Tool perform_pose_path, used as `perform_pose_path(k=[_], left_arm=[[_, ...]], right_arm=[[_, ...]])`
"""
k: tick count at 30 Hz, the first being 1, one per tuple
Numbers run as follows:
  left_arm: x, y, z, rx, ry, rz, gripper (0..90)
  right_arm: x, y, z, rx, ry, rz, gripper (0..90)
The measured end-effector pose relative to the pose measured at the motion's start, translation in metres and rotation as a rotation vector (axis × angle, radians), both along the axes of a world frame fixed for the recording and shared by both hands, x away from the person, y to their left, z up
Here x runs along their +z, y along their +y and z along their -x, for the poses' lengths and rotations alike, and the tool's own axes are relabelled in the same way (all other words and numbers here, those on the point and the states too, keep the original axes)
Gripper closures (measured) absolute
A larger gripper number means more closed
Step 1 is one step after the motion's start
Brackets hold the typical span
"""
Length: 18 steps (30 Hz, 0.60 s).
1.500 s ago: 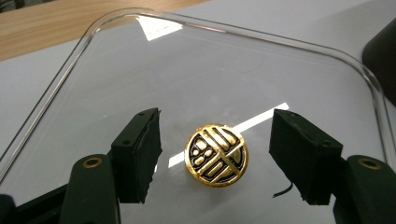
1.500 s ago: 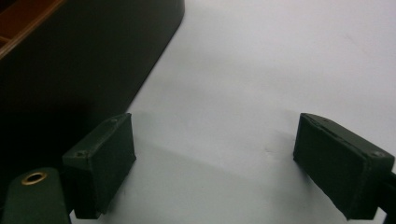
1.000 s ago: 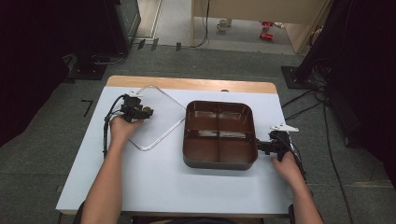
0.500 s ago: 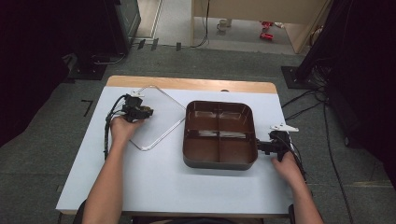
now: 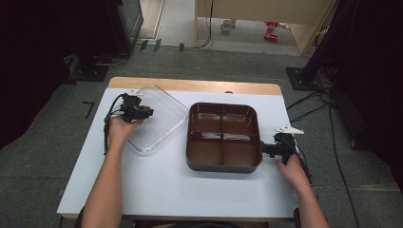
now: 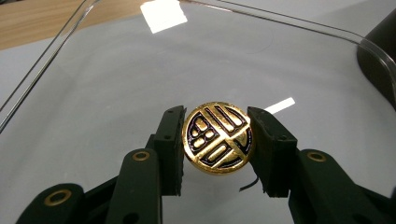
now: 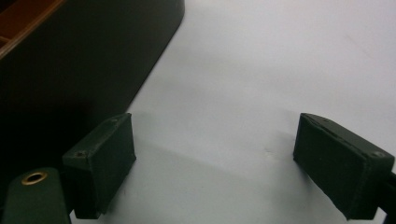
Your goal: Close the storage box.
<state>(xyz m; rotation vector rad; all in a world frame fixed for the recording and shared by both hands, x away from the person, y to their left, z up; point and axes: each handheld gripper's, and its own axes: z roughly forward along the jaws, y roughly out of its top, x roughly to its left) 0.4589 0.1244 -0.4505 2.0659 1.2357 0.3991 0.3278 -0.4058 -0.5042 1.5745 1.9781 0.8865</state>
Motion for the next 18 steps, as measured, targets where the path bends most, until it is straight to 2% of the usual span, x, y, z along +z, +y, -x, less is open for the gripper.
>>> perform_pose_path(k=[2, 3, 7, 12, 15, 18], left_arm=[[0.002, 0.001, 0.001, 0.009, 0.003, 0.004, 59.4], [0.009, 0.002, 0.002, 0.006, 0.007, -0.001, 59.4], [0.02, 0.003, 0.006, -0.006, -0.009, 0.015, 59.5], [0.028, 0.003, 0.009, -0.024, -0.012, 0.011, 59.5], [0.035, 0.003, 0.012, -0.036, -0.02, 0.031, 59.5], [0.041, 0.006, 0.015, -0.047, -0.021, 0.076, 59.5]], right_arm=[[0.0, 0.0, 0.0, 0.0, 0.0, 0.0, 12.3], [0.0, 0.0, 0.0, 0.0, 0.0, 0.0, 12.3], [0.0, 0.0, 0.0, 0.0, 0.0, 0.0, 12.3], [0.0, 0.0, 0.0, 0.0, -0.001, 0.0, 12.3], [0.0, 0.0, 0.0, 0.0, 0.0, 0.0, 12.3], [0.0, 0.0, 0.0, 0.0, 0.0, 0.0, 12.3]])
